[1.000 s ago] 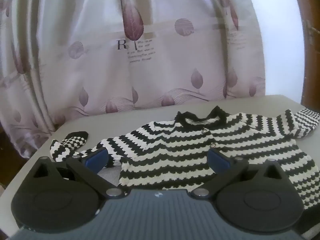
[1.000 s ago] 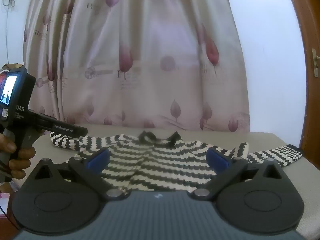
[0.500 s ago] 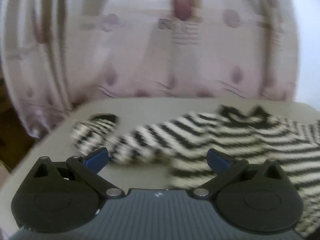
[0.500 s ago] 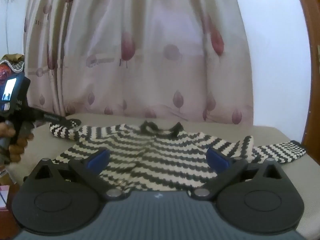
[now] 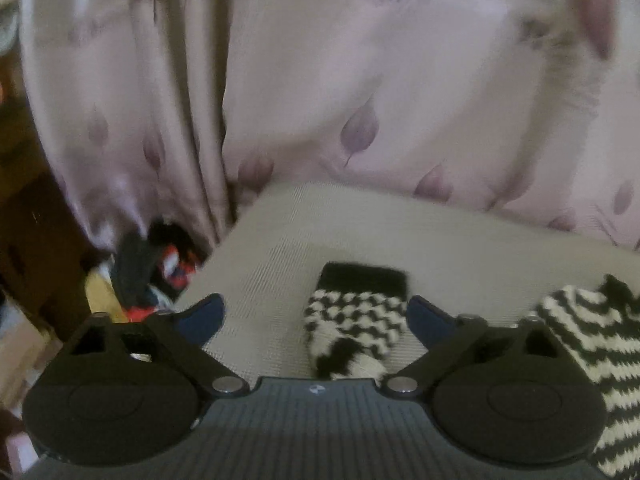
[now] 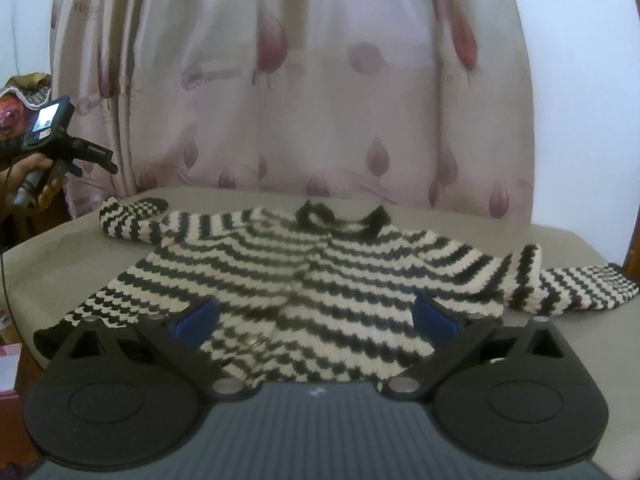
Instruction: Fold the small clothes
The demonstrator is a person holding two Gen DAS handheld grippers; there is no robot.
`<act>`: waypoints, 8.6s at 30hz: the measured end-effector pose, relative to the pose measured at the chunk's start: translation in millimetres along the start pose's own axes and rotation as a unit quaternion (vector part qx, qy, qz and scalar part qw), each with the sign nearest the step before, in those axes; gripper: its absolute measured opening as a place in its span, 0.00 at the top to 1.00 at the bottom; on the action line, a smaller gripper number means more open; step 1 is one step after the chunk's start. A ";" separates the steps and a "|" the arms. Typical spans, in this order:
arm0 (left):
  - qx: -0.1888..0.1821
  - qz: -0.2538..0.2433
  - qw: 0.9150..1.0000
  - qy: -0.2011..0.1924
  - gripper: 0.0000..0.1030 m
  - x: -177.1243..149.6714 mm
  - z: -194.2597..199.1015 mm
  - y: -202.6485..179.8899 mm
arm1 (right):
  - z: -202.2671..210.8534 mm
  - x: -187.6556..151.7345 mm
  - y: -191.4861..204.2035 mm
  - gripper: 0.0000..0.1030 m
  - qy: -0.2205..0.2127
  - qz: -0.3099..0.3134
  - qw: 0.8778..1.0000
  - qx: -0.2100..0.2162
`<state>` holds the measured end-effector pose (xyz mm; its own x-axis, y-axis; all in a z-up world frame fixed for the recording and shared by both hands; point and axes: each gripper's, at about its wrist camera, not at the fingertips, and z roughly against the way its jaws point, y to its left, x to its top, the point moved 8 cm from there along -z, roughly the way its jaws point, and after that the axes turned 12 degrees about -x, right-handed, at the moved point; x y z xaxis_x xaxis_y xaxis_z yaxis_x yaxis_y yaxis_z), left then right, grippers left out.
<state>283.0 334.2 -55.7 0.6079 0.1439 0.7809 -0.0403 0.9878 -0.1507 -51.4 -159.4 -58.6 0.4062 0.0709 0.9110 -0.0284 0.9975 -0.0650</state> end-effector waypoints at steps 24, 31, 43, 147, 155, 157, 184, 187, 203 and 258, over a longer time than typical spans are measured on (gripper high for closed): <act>0.163 0.163 0.964 -0.131 0.91 -36.3 119.5 44.4 | -21.8 -6.5 12.4 0.00 0.031 0.005 1.000 0.001; 0.251 0.194 0.940 -0.122 0.77 -120.9 181.8 63.0 | -14.4 -12.8 17.4 0.00 0.022 -0.005 0.999 0.026; 0.169 0.092 0.971 -0.144 0.05 -116.5 171.9 -22.8 | -1.3 -8.9 -91.5 0.00 0.005 -0.134 0.990 -0.043; 0.222 0.008 0.972 -0.077 0.00 -137.7 63.2 -82.2 | -54.6 -35.5 -406.0 0.91 0.079 -0.187 0.909 -0.363; 0.212 0.018 0.973 -0.087 0.00 -137.4 63.8 -80.2 | -60.8 -19.9 -393.7 0.90 0.075 -0.175 0.916 -0.354; 0.209 0.022 0.974 -0.091 0.00 -137.1 63.9 -79.3 | -63.7 -13.3 -387.9 0.90 0.073 -0.171 0.918 -0.350; 0.162 0.102 0.969 -0.153 0.00 -139.5 85.0 -59.6 | -161.7 137.9 -202.4 0.90 0.016 -0.184 0.970 -0.160; 0.151 0.118 0.969 -0.158 0.00 -140.8 86.5 -55.0 | -177.4 152.4 -166.5 0.90 0.014 -0.177 0.975 -0.135; 0.120 0.179 0.958 -0.189 0.00 -146.3 95.1 -42.0 | -242.7 146.2 26.1 0.90 0.049 -0.105 0.993 -0.020; -0.268 -0.016 0.962 -0.042 0.00 -126.8 -15.5 -310.7 | -362.7 61.3 -97.7 0.79 0.165 0.173 0.965 0.105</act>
<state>230.8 8.1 -117.3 0.5357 0.1408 0.8326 0.4054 0.8220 -0.3999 307.6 -252.6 -144.1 0.6071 0.4302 0.6681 -0.3852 0.8947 -0.2261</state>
